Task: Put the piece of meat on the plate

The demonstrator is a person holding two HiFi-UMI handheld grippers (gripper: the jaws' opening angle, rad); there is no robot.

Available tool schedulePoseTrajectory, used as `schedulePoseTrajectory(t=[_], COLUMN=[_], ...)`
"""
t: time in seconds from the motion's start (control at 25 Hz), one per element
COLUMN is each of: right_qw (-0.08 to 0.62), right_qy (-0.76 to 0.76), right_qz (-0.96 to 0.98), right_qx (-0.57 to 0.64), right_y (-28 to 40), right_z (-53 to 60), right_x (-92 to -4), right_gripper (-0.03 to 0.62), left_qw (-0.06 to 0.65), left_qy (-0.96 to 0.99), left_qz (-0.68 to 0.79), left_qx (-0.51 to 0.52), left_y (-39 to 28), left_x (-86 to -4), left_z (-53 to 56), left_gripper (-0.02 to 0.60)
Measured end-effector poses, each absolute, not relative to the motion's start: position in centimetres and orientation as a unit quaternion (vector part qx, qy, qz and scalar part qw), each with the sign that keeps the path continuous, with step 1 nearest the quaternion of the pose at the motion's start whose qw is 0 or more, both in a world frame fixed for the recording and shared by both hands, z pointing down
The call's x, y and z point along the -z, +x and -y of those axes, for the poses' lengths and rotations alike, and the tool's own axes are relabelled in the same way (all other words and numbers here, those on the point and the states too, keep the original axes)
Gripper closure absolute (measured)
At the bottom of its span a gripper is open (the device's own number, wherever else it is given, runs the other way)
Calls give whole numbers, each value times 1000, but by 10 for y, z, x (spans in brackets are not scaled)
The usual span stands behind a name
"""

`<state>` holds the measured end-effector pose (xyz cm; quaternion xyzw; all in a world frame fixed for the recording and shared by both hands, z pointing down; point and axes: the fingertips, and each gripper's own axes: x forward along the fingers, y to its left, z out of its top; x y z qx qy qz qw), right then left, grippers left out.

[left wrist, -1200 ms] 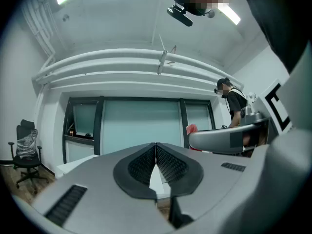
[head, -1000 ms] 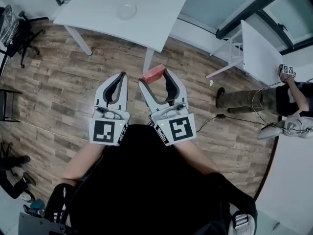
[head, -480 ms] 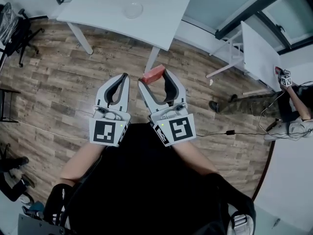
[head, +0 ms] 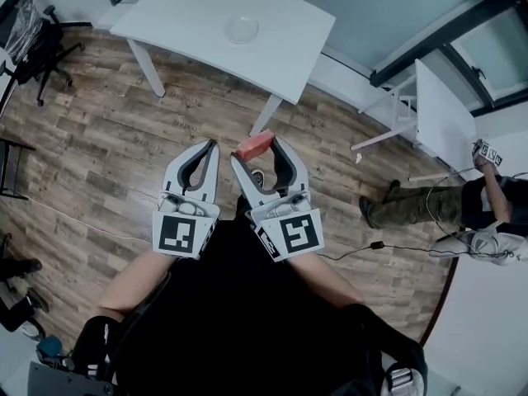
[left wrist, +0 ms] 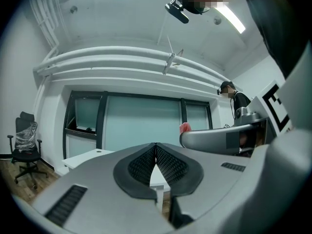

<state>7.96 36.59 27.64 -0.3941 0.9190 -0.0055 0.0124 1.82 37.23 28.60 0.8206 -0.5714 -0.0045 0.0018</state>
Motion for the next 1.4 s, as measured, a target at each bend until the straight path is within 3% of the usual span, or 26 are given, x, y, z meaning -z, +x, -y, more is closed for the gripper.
schedulePoseTrajectory(t=[0.44, 0.84, 1.4], right_qw=[6, 13, 14], right_qy=[-334, -314, -294], right_qz=[-942, -949, -955], right_qx=[31, 17, 38], right_y=[44, 66, 71], right_z=[-272, -149, -81], right_x=[-299, -285, -294], right_gripper=[301, 299, 301], left_qw=[20, 12, 34], left_qy=[782, 771, 756], left_qz=[622, 637, 653], left_qx=[-16, -11, -21], left_y=[-15, 8, 12], left_x=[-306, -297, -310], left_z=[-293, -172, -97], left_gripper=[577, 577, 578])
